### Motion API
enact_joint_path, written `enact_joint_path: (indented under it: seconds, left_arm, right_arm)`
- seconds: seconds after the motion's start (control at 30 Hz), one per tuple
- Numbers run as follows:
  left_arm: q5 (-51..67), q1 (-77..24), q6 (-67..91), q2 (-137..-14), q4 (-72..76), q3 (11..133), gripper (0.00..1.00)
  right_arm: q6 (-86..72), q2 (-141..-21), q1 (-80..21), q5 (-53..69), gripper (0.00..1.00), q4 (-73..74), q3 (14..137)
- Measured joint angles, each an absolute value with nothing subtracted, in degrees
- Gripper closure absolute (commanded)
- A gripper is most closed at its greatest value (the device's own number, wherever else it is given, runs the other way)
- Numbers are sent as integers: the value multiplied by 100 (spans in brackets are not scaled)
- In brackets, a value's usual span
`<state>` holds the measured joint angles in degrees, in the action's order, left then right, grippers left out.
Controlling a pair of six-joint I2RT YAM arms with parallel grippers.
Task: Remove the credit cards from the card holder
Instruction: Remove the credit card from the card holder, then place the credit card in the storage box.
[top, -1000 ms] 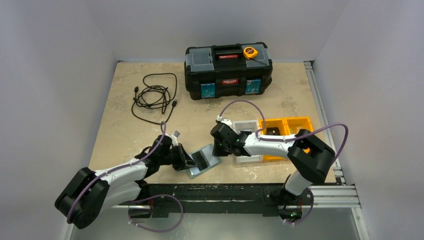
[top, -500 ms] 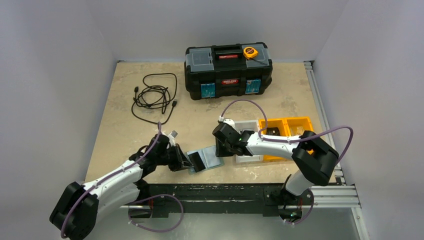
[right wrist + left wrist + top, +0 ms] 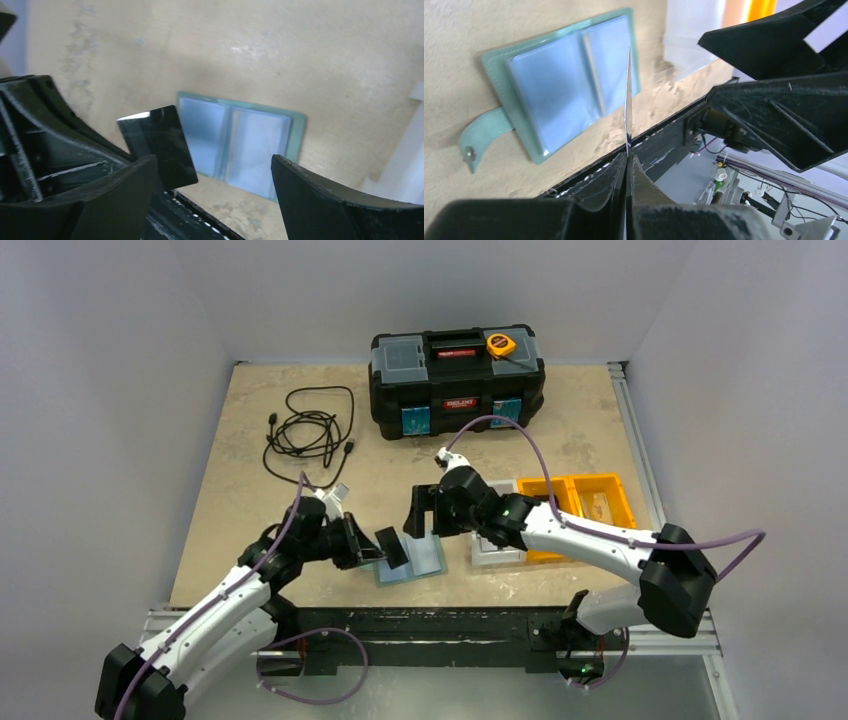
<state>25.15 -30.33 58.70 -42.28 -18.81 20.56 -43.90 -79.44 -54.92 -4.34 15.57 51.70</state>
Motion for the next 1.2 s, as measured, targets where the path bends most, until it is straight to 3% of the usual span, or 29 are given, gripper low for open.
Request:
enact_joint_path:
  seconds: [0.33, 0.57, 0.7, 0.87, 1.03, 1.1, 1.13, 1.2]
  left_arm:
    - [3376, -2517, 6263, -3868, -1168, 2338, 100]
    - [4034, -2324, 6958, -4032, 283, 2298, 100]
    - [4257, -2320, 7155, -4215, 742, 2298, 100]
    - [4477, -2320, 7244, -4381, 1050, 2298, 100]
    - [4641, -2320, 7247, -4504, 1219, 2298, 100]
    - [4692, -2320, 7244, -4532, 1273, 2298, 100]
    - [4716, -2320, 7244, -4536, 1284, 2300, 96]
    - [4757, -2320, 7240, -4539, 1280, 2300, 76]
  right_arm:
    - [-4539, -6930, -4515, 1509, 12, -578, 4077]
    - [-4993, -6871, -4200, 2735, 19, -1876, 3813]
    - [-5245, -6904, -4198, 3234, 33, -2416, 3782]
    - [-5439, -6941, -4195, 3566, 60, -2746, 3782]
    - [-5544, -7013, -4187, 3719, 97, -2836, 3778]
    - [-5542, -7015, -4187, 3730, 100, -2812, 3776]
    - [-5537, -7015, -4185, 3728, 100, -2792, 3776]
    - [-5516, -7013, -4180, 3726, 100, -2711, 3776]
